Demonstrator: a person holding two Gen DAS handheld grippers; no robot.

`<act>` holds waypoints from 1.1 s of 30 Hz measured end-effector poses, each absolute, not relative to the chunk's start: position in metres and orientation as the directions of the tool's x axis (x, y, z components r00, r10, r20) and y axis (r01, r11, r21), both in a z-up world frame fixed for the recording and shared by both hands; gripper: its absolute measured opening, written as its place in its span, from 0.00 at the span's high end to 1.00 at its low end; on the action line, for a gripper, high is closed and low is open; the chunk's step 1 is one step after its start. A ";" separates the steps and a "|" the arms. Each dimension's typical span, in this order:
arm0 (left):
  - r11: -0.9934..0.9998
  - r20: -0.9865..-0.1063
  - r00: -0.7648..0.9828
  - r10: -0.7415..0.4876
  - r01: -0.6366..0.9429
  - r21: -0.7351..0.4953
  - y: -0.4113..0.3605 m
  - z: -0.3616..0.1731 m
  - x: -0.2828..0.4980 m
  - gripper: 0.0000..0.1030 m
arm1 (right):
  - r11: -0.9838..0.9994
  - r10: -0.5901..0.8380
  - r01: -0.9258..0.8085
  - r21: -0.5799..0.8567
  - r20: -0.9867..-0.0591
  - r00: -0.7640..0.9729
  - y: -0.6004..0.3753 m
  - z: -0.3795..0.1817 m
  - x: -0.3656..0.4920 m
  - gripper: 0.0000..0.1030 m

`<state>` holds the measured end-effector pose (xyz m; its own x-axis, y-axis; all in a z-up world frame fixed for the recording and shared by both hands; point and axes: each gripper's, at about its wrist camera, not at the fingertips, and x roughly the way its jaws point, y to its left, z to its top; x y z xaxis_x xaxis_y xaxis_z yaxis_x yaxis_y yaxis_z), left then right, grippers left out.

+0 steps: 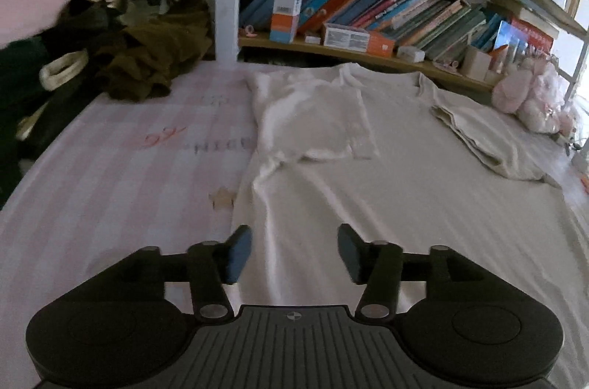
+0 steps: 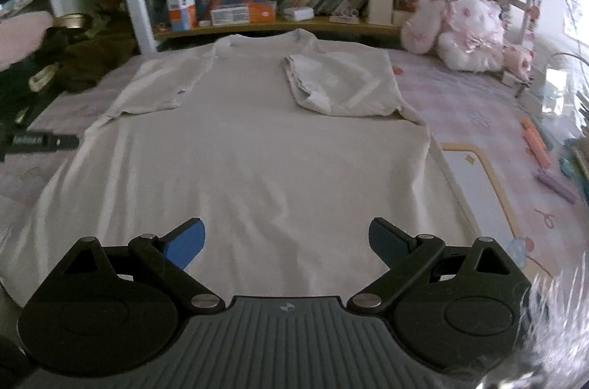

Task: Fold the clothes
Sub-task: 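Move both grippers to the shirt hem at the bed edge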

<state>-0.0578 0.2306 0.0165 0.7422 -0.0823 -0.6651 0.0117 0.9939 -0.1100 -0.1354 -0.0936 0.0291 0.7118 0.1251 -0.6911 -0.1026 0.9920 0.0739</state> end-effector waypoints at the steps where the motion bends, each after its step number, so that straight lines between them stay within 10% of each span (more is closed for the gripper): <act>1: 0.993 -0.665 0.743 -0.076 -0.001 -0.115 0.227 0.016 -0.066 0.37 | 0.991 0.132 -0.107 0.080 -0.692 0.710 -0.097 0.029 -0.138 0.07; 6: 0.992 -0.684 0.727 -0.059 -0.033 -0.121 0.204 0.014 -0.096 0.22 | 0.989 0.149 -0.102 0.109 -0.692 0.706 -0.119 0.027 -0.153 0.07; 33: 0.991 -0.719 0.695 -0.006 -0.094 -0.099 0.153 0.005 -0.226 0.16 | 0.978 0.188 -0.049 0.205 -0.746 0.639 -0.187 0.008 -0.247 0.07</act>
